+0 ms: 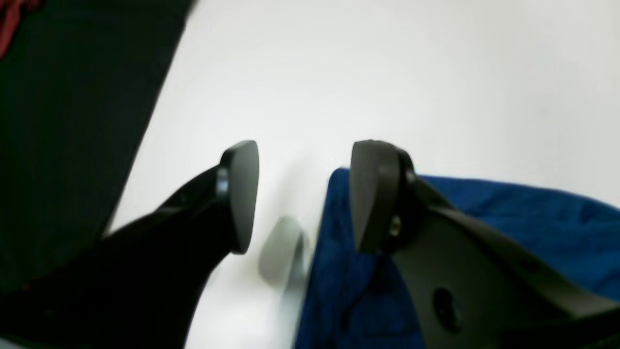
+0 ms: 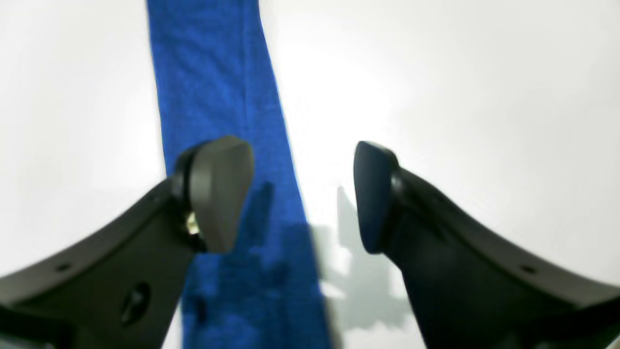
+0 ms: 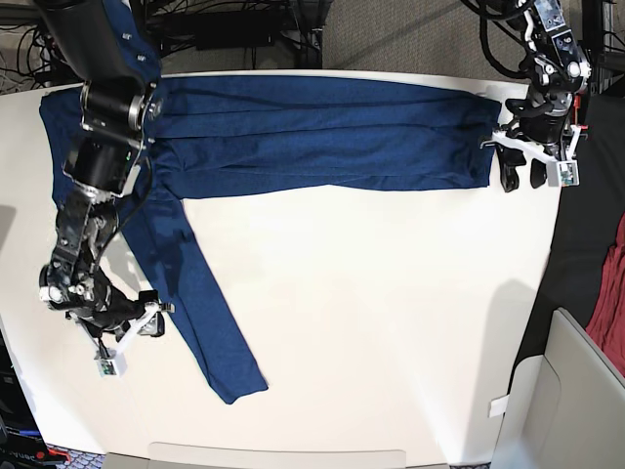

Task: Fold the T-shirt properly
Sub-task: 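Move the right gripper to the trailing sleeve and grasp it, then lift the sleeve with the right gripper and fold it onto the strip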

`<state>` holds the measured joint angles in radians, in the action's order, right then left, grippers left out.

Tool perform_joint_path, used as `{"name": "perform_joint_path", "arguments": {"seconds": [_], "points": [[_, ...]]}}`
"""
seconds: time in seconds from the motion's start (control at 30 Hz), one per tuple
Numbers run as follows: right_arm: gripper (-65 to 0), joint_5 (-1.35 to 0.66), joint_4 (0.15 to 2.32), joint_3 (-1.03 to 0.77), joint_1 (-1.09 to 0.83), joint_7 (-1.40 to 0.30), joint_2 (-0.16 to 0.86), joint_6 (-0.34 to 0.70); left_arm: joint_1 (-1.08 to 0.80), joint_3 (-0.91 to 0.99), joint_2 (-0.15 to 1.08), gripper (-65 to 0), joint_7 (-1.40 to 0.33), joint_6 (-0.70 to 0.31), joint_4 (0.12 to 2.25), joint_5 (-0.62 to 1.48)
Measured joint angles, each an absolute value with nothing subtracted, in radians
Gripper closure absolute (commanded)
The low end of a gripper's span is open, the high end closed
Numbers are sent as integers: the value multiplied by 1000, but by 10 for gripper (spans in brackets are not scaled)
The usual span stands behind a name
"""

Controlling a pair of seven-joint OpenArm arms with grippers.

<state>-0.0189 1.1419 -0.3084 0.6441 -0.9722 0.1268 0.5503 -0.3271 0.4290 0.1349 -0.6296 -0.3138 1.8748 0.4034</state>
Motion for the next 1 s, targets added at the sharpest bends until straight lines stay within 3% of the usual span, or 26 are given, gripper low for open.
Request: {"name": "perform_joint_path", "arguments": {"seconds": [0.17,0.53,0.77,0.83,1.0], "points": [[-367,109,1099,-309,654,-936,106,550,-329,429,131,-298,-635,-314,1882,403],[-367,130,983,-307,606,-889,107,550,-329,428,133,-298,-636,-314,1882,403],[-364,242,987,-307,576,-870,82,548,-329,428,133,-298,-636,-314,1882,403],[-325,241,992,-290,567,-858,76,545,-329,428,133,-298,-636,-314,1882,403],[-75,240,1037,-235,539,-878,49,546,-329,428,133,-298,-635,-314,1883,403]]}}
